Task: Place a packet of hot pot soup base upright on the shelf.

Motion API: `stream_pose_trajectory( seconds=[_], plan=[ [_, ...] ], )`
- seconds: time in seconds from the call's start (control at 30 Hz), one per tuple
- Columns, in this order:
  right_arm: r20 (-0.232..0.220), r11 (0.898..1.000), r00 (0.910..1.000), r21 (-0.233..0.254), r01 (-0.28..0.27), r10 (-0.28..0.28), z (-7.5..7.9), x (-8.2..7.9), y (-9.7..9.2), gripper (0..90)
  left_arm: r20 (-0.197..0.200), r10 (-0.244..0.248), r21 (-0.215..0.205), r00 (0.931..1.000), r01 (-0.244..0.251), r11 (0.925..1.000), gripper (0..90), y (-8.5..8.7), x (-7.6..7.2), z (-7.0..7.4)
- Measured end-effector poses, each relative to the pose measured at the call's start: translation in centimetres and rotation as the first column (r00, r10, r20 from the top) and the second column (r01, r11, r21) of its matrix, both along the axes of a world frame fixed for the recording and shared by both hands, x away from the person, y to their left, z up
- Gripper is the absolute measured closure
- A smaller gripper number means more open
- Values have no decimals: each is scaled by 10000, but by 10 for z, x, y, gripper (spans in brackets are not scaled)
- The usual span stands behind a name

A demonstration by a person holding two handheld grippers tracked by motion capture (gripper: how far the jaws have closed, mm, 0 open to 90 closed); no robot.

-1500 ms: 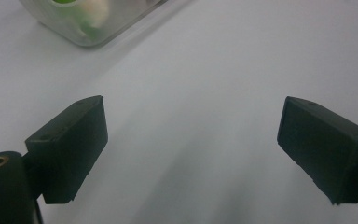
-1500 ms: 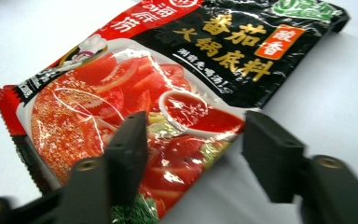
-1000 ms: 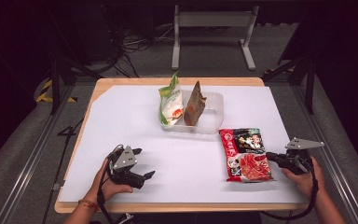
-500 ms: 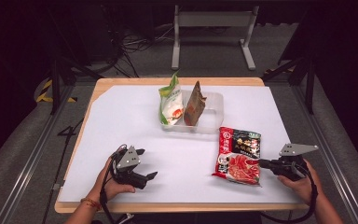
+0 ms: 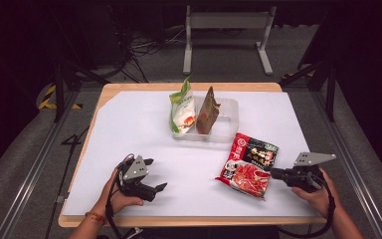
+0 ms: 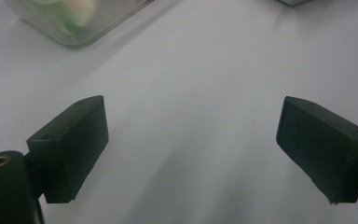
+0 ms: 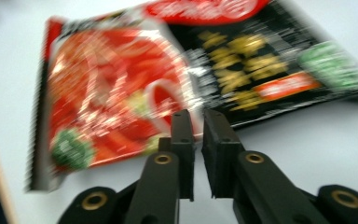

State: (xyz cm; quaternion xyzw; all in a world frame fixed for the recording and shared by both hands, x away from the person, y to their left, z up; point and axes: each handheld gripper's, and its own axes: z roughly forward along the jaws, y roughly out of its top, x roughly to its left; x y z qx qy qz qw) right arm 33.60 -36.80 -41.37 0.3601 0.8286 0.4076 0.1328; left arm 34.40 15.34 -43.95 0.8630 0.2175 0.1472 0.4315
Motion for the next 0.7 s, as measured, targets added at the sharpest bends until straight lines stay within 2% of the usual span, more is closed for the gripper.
stream_pose_trajectory(
  seconds=[0.03, 0.07, 0.1, 0.13, 0.17, 0.23, 0.27, 0.47, 0.57, 0.67, 0.7],
  plan=[
    [137, 9986, 9988, 225, 468, -472, 3, 4, -6, 852, 16, 11, 5, 10000, -11, 10000, 99, 0, 0, 0],
    [229, 9901, 9915, 602, 1265, -1280, 7, 11, -15, 851, 19, 11, 4, 10000, -11, 10000, 99, 0, 0, 0],
    [229, 9901, 9915, 602, 1265, -1280, 7, 11, -15, 851, 3, 21, -6, 10000, -21, 10000, 99, 1, 0, 0],
    [369, 9850, 9861, 668, 1594, -1621, 8, 16, -19, 847, -3, 38, -3, 10000, -38, 10000, 99, 1, 0, 0],
    [343, 9761, 9766, 548, 2103, -2123, 8, 24, -22, 859, 8, 19, 29, 10000, -19, 10000, 99, 0, 0, 0],
    [247, 9698, 9705, 509, 2384, -2399, 5, 32, -24, 862, 52, 27, 89, 10000, -27, 10000, 99, 1, 0, 0],
    [249, 9659, 9666, 525, 2536, -2551, 4, 34, -24, 892, 53, 52, 74, 10000, -52, 10000, 99, 1, 0, 0],
    [2, 9592, 9599, 398, 2801, -2803, 4, 52, -22, 900, 78, 36, 47, 10000, -37, 10000, 97, 2, -1, 0],
    [5, 9538, 9547, 453, 2971, -2974, 5, 56, -18, 874, 59, 37, 81, 10000, -37, 10000, 97, 2, 0, 0],
    [-53, 9523, 9540, 579, 2996, -2998, 5, 60, -17, 841, 67, -10, 76, 10000, 9, 10000, 98, 1, 0, 0],
    [-152, 9511, 9536, 692, 3010, -3007, 4, 63, -16, 788, 44, -40, 82, 10000, 40, 10000, 98, 1, -1, 0]
  ],
)
